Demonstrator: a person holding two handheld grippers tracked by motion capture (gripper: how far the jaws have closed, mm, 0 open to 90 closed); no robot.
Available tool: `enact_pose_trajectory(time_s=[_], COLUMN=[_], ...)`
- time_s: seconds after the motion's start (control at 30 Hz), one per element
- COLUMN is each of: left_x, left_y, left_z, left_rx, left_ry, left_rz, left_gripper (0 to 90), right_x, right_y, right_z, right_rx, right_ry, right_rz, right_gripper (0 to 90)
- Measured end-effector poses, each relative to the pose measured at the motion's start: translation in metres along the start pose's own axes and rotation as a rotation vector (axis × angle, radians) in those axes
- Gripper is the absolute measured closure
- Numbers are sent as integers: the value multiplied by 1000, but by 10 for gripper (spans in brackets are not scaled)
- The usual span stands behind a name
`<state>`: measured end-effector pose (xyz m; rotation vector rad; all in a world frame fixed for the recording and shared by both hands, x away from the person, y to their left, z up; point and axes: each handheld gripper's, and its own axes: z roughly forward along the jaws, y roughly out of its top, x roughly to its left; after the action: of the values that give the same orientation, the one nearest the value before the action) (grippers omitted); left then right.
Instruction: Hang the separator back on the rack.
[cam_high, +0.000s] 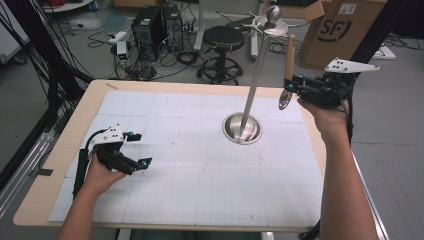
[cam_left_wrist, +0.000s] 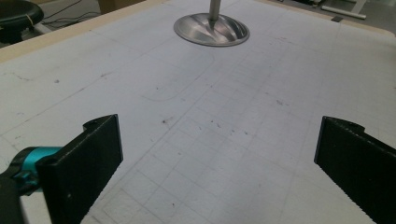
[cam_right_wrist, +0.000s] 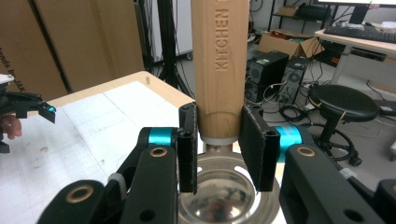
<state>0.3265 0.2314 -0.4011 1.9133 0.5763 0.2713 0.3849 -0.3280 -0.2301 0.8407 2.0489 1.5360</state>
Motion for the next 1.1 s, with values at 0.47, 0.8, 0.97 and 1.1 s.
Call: enact_pose_trajectory(time_s=[0.47, 0.8, 0.97, 1.1], left_x=[0, 0, 0, -1], left_y=[0, 0, 0, 0], left_z=[-1, 1, 1, 1], left_rx=[-1, 4, 4, 5], left_ry=[-1, -5, -5, -10], left_rz=[-2, 0, -2, -1], left_gripper=[17, 17, 16, 17], right_x=[3, 9, 14, 17], right_y=[3, 4, 5, 7], right_z=[16, 19, 19, 15], right_rx=[15, 54, 73, 51], right_ry=[2, -56, -68, -85], right_rz=[16, -25, -56, -62], right_gripper=[688, 622, 569, 492])
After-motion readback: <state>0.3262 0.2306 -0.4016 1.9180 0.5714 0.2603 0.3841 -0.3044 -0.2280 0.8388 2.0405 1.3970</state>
